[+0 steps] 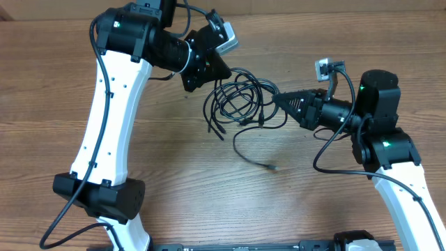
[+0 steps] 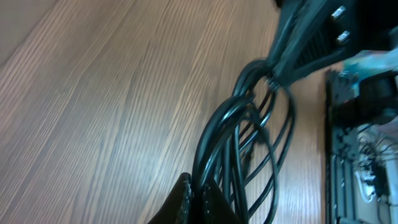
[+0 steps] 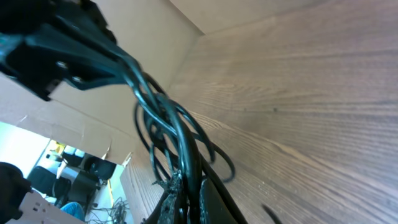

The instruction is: Untangle cables

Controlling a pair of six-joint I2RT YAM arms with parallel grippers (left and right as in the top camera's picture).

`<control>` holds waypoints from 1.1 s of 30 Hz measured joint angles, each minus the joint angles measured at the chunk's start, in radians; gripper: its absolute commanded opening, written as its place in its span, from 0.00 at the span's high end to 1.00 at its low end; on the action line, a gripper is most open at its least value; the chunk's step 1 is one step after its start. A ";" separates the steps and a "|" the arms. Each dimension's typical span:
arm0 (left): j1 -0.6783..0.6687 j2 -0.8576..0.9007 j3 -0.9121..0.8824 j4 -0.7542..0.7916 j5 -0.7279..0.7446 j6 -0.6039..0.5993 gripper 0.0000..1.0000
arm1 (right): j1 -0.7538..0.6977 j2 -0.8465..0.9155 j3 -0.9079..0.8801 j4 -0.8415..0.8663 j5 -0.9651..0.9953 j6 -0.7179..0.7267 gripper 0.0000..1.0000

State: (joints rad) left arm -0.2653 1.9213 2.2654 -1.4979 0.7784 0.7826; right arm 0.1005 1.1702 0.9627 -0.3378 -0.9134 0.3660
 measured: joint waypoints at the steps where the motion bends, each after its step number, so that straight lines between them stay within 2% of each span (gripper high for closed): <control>1: 0.003 0.000 0.000 0.003 0.018 0.000 0.96 | 0.000 0.000 0.000 -0.003 0.002 0.000 0.96; 9: 0.018 0.000 0.000 0.031 0.139 -0.032 0.96 | 0.000 0.000 0.000 -0.021 0.016 0.001 0.96; 17: 0.088 0.000 0.000 0.103 0.165 -0.260 0.96 | 0.000 0.000 0.000 -0.018 0.016 0.000 0.96; 24: 0.109 0.000 0.000 0.100 0.042 -0.428 0.96 | 0.000 0.000 0.000 -0.012 0.016 0.000 0.96; 31: 0.116 0.000 0.000 0.092 -0.018 -0.478 0.96 | 0.000 0.000 0.000 0.005 0.016 0.000 0.96; 32: 0.116 0.000 0.000 0.092 -0.020 -0.477 0.96 | 0.000 0.000 0.000 0.005 0.016 0.000 0.96; 33: 0.116 0.000 0.000 0.088 -0.010 -0.465 0.96 | 0.000 0.000 0.000 0.004 0.016 0.000 0.83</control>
State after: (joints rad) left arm -0.1497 1.9213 2.2654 -1.4097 0.7685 0.3180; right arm 0.1005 1.1702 0.9627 -0.3336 -0.8974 0.3664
